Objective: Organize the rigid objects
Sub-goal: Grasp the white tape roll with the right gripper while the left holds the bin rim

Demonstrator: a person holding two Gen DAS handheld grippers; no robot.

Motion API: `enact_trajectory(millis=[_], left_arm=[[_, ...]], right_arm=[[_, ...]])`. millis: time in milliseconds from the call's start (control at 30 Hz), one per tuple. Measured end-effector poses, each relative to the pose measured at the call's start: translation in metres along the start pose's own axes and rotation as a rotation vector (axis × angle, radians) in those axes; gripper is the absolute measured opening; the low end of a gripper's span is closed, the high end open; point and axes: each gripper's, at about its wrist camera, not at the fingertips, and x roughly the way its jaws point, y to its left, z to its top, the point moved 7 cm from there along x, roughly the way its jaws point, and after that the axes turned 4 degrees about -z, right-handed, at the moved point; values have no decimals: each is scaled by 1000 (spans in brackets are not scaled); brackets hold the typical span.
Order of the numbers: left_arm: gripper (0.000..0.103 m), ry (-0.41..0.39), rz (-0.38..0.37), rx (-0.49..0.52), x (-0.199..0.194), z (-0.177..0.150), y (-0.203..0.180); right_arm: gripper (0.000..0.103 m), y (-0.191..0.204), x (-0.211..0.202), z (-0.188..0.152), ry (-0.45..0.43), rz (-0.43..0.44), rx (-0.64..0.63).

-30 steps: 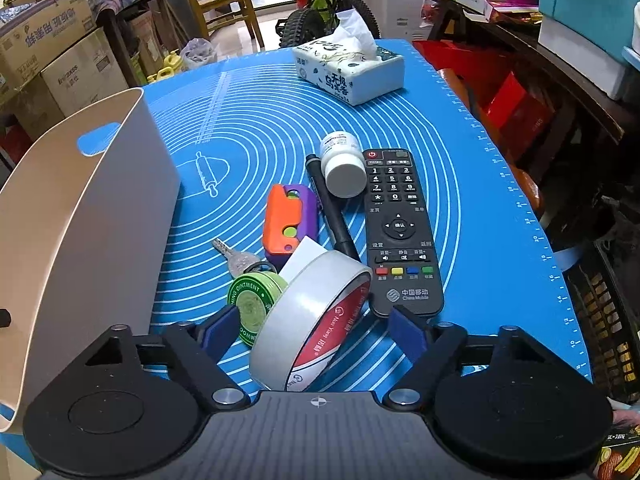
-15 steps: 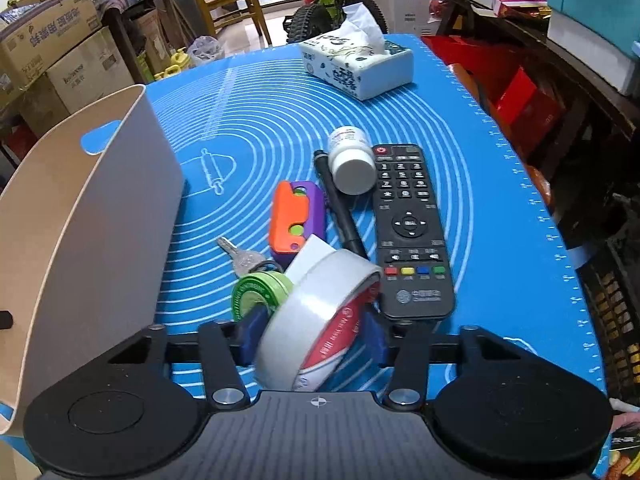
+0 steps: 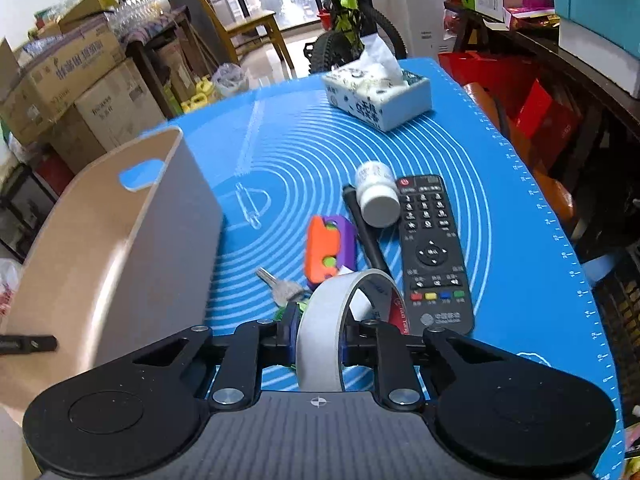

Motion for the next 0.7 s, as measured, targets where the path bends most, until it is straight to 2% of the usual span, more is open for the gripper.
enact_trajectory(millis=[333, 633, 700], left_arm=[[8, -1, -1, -11, 1, 0, 0], [8, -3, -4, -14, 1, -1, 1], [8, -3, -6, -16, 1, -1, 1]], right_arm=[[28, 6, -23, 19, -50, 84, 45], [29, -4, 24, -4, 85, -9, 11], [29, -9, 29, -9, 102, -4, 27]])
